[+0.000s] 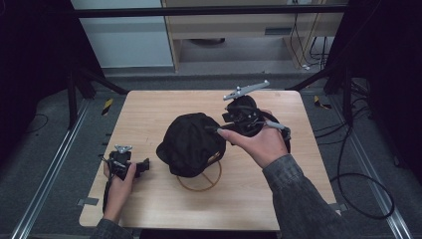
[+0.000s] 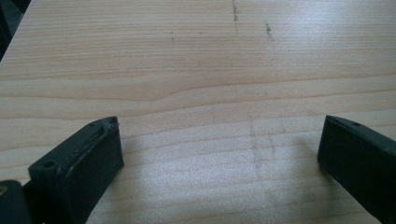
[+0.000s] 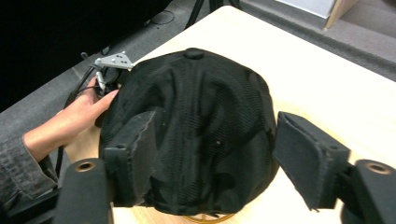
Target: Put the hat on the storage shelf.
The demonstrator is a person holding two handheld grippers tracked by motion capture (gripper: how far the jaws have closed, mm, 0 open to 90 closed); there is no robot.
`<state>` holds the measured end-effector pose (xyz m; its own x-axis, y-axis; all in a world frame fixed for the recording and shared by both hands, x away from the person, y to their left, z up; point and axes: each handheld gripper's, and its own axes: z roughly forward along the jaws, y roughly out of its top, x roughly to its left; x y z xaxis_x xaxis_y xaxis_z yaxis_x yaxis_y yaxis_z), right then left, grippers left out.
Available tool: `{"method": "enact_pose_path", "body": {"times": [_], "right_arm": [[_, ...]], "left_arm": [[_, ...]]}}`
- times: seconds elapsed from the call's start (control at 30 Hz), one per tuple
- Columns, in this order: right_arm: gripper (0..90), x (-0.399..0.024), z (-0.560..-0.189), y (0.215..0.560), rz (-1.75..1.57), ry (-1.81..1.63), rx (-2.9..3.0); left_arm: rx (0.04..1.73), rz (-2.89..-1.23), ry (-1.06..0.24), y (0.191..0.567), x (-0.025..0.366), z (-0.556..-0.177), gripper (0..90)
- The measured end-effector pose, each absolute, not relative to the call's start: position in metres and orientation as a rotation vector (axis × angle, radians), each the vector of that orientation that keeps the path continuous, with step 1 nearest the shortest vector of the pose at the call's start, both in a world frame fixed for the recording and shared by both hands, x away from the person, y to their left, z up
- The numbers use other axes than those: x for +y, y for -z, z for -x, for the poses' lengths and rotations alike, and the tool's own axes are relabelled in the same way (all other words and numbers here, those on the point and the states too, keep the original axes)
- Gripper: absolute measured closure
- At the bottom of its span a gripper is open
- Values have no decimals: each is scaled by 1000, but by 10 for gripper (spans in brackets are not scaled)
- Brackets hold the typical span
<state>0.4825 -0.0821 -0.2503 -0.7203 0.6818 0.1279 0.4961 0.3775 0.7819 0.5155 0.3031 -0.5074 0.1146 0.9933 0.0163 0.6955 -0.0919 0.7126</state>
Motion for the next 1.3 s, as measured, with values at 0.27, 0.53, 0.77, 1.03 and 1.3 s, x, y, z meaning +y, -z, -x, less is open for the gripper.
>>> {"method": "enact_pose_path", "body": {"times": [0.27, 0.53, 0.77, 1.03, 1.3], "right_arm": [[184, -87, -480, 251, -1083, -1264, 2376], [119, -96, -476, 250, -1063, -1265, 2334], [96, -109, -471, 253, -1056, -1268, 2300], [79, -129, -466, 259, -1079, -1273, 2267], [63, -143, -464, 265, -1094, -1264, 2258]], "left_arm": [[1635, -1848, -704, 507, 303, -516, 0], [1636, -1847, -704, 507, 303, -516, 0], [1635, -1847, -704, 507, 303, -516, 0], [1636, -1848, -704, 507, 303, -515, 0], [1636, -1848, -705, 507, 303, -515, 0]]}}
